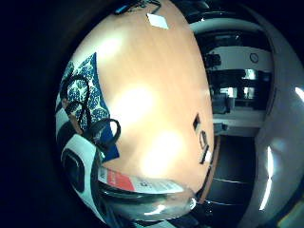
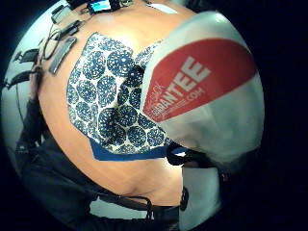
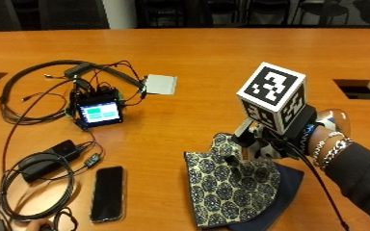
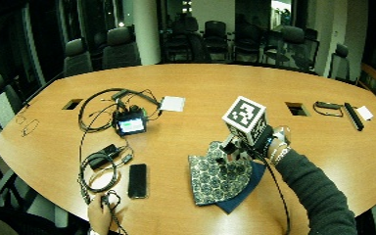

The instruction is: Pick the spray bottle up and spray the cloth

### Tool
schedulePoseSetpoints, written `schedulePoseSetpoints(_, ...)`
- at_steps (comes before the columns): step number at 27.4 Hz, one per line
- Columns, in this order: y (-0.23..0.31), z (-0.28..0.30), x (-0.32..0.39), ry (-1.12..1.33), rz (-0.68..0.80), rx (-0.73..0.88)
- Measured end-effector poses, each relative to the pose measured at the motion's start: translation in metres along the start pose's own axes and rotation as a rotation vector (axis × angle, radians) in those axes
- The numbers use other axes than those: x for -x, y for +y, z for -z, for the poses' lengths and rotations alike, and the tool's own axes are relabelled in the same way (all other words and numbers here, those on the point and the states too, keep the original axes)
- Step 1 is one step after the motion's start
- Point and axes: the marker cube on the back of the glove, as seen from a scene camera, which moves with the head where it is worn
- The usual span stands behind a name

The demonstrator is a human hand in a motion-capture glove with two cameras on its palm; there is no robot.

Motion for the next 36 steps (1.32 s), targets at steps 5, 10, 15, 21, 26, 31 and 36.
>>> schedulePoseSetpoints(5,-0.007,0.018,-0.008,-0.049,-0.034,-0.059)
schedulePoseSetpoints(10,-0.017,0.049,-0.012,-0.123,-0.055,-0.142)
schedulePoseSetpoints(15,-0.019,0.071,-0.005,-0.299,-0.059,-0.229)
schedulePoseSetpoints(21,-0.032,0.099,0.008,-0.529,-0.051,-0.353)
schedulePoseSetpoints(26,-0.050,0.132,0.021,-0.724,-0.014,-0.555)
schedulePoseSetpoints(31,-0.065,0.155,0.031,-0.932,-0.037,-0.803)
schedulePoseSetpoints(36,-0.086,0.147,0.039,-1.116,-0.152,-0.955)
